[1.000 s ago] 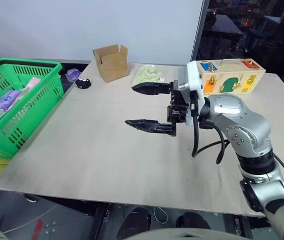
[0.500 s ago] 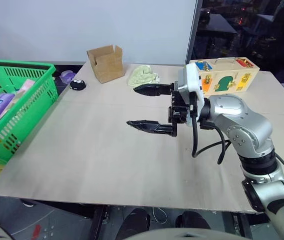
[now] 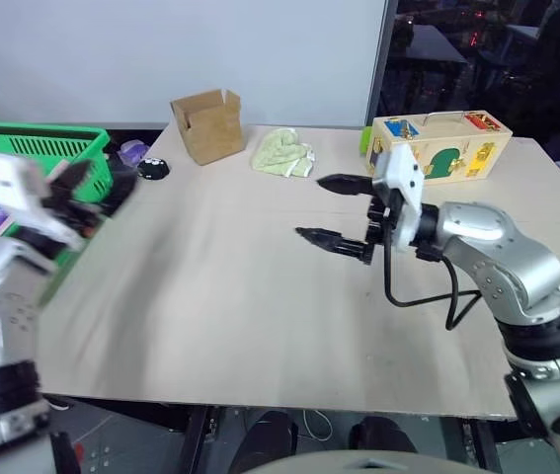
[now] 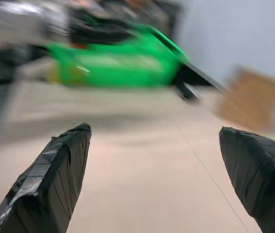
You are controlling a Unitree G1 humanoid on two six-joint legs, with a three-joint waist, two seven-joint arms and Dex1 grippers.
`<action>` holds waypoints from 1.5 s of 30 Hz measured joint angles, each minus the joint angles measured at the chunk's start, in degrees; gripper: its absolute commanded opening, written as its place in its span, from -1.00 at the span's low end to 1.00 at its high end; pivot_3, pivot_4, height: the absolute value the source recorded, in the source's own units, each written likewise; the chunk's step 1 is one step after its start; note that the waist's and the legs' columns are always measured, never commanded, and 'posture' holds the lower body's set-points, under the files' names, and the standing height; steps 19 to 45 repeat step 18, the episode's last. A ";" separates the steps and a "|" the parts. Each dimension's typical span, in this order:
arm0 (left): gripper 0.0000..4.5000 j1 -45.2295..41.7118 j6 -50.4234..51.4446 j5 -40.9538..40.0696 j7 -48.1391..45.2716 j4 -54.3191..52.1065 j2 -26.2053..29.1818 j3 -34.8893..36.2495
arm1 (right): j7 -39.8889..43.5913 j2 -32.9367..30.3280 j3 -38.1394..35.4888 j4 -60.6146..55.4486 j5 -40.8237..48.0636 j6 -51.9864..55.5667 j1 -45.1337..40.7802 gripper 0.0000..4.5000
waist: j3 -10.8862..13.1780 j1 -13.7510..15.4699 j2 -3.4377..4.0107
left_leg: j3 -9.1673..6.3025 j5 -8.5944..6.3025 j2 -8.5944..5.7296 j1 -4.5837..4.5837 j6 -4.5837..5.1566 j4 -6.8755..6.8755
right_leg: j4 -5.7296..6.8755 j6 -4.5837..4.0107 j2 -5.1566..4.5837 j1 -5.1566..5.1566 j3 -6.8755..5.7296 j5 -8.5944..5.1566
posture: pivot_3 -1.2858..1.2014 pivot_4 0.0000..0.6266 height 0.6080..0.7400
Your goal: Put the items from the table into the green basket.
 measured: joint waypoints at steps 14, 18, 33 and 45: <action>0.97 13.97 10.08 2.08 8.31 -19.21 -6.42 -8.41 | -7.85 -7.14 -12.55 -6.87 -5.89 1.54 24.60 1.00 | 0.11 -3.05 0.67 | 0.74 -0.04 0.15 0.21 0.06 0.12 | -0.06 -0.17 0.33 0.19 0.37 -0.14 | 0.03 -1.00 1.00; 0.97 16.93 10.27 2.62 8.44 -20.99 -7.22 -9.38 | -7.54 -8.13 -12.95 -6.61 -6.93 -0.46 26.45 1.00 | 0.14 -2.91 0.72 | 0.71 -0.07 0.16 0.33 0.12 0.18 | -0.16 0.01 0.32 0.43 0.31 -0.28 | 0.04 -1.00 1.00; 0.97 16.93 10.27 2.62 8.44 -20.99 -7.22 -9.38 | -7.54 -8.13 -12.95 -6.61 -6.93 -0.46 26.45 1.00 | 0.14 -2.91 0.72 | 0.71 -0.07 0.16 0.33 0.12 0.18 | -0.16 0.01 0.32 0.43 0.31 -0.28 | 0.04 -1.00 1.00; 0.97 16.93 10.27 2.62 8.44 -20.99 -7.22 -9.38 | -7.54 -8.13 -12.95 -6.61 -6.93 -0.46 26.45 1.00 | 0.14 -2.91 0.72 | 0.71 -0.07 0.16 0.33 0.12 0.18 | -0.16 0.01 0.32 0.43 0.31 -0.28 | 0.04 -1.00 1.00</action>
